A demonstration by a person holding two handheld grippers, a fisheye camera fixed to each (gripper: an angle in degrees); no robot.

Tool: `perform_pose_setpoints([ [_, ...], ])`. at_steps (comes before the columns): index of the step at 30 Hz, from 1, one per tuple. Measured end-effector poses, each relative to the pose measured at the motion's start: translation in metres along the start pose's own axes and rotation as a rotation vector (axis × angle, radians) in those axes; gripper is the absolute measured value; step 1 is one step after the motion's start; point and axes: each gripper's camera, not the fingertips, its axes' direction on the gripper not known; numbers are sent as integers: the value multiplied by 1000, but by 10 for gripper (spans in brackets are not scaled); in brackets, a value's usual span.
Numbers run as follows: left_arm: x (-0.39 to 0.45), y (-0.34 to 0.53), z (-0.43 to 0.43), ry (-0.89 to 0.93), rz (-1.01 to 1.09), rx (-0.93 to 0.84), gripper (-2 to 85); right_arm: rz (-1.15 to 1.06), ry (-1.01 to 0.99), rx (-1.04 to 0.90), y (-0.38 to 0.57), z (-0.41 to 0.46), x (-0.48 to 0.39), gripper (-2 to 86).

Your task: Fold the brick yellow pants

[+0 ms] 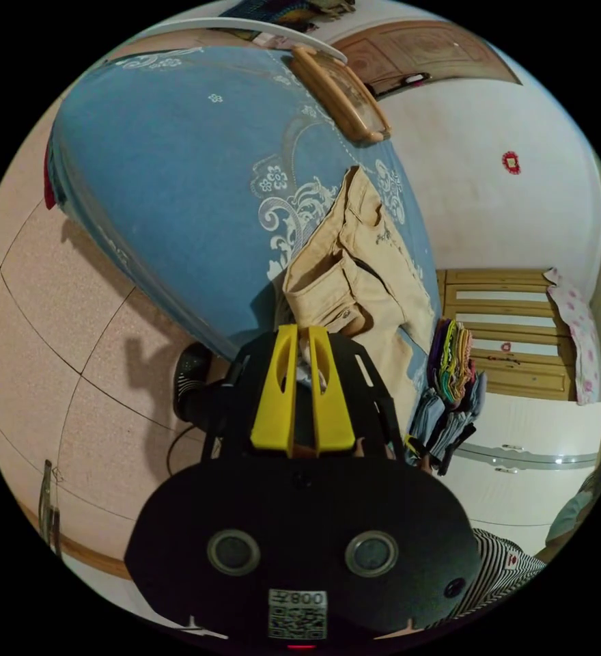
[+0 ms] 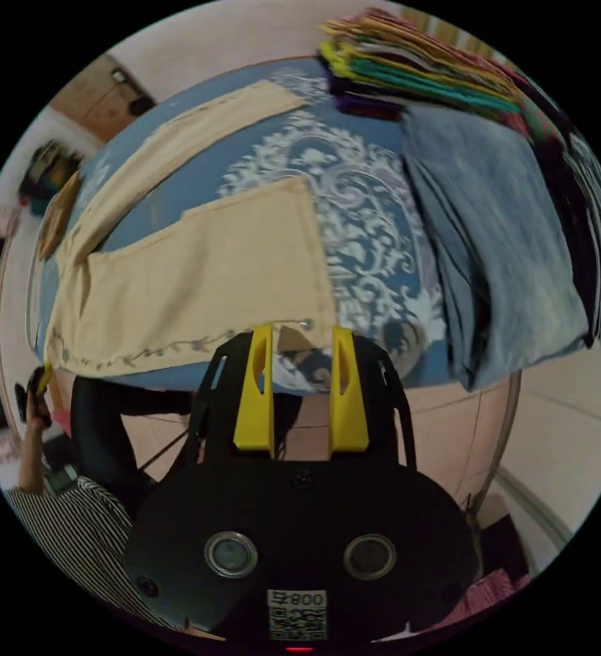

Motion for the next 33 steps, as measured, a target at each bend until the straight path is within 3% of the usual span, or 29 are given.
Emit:
perform_pose_setpoints([
  [6, 2, -1, 12, -6, -23, 3, 26, 73, 8, 1, -12, -5, 29, 133],
  [12, 14, 0, 25, 12, 0, 13, 25, -39, 43, -37, -27, -24, 29, 51],
  [17, 35, 6, 33, 35, 87, 26, 26, -109, 25, 22, -23, -70, 47, 38],
  [21, 42, 11, 58, -8, 110, -10, 27, -79, -7, -15, -21, -81, 80, 41],
  [25, 37, 20, 83, -35, 1, 3, 29, 60, -134, -95, -36, -64, 114, 62],
  [29, 59, 29, 84, -86, 78, 94, 41, 115, -124, 21, -39, -91, 128, 70],
  [33, 106, 17, 114, -79, 239, 74, 66, 26, -121, 191, -74, -128, 110, 76],
])
